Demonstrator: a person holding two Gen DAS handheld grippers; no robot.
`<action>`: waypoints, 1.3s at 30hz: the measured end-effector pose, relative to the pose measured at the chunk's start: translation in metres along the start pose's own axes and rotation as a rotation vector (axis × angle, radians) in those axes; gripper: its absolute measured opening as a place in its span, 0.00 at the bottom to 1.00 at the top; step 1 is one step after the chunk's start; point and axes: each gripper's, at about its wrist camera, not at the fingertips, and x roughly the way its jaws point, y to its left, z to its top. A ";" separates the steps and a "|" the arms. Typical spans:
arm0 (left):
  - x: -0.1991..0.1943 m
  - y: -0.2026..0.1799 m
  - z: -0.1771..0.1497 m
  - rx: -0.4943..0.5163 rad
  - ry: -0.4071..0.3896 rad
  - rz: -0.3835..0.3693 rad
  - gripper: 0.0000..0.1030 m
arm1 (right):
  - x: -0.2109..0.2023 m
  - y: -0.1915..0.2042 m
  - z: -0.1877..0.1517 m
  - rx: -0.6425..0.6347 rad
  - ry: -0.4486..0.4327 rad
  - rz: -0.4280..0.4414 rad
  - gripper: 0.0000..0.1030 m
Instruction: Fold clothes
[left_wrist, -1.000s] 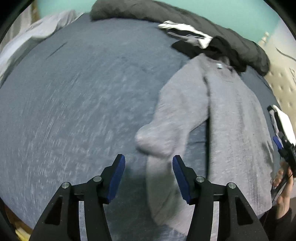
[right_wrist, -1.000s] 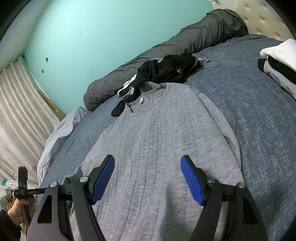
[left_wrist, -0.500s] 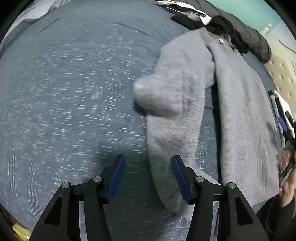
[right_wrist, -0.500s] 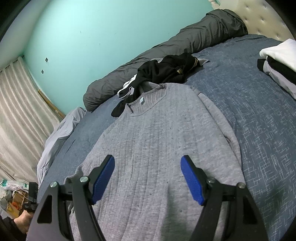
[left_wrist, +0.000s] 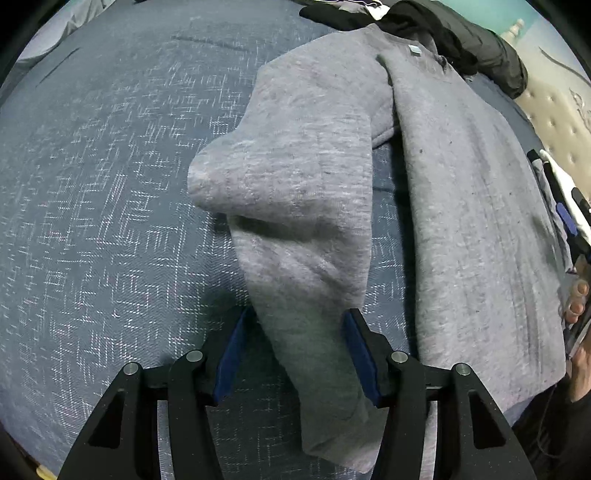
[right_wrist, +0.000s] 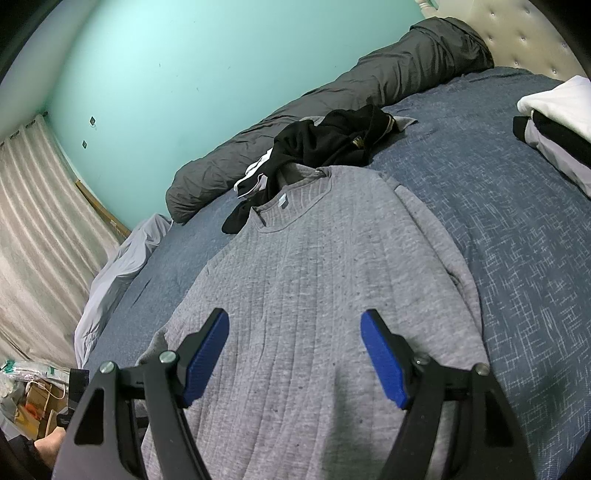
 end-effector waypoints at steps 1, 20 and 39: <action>0.000 0.001 0.000 -0.004 0.000 0.001 0.56 | 0.000 0.000 0.000 0.000 0.000 0.000 0.72; -0.053 0.027 0.000 0.004 -0.097 0.107 0.08 | 0.000 -0.001 0.002 0.005 -0.006 0.003 0.72; -0.168 0.115 0.015 -0.038 -0.232 0.293 0.07 | -0.045 0.003 0.012 0.019 -0.047 -0.074 0.72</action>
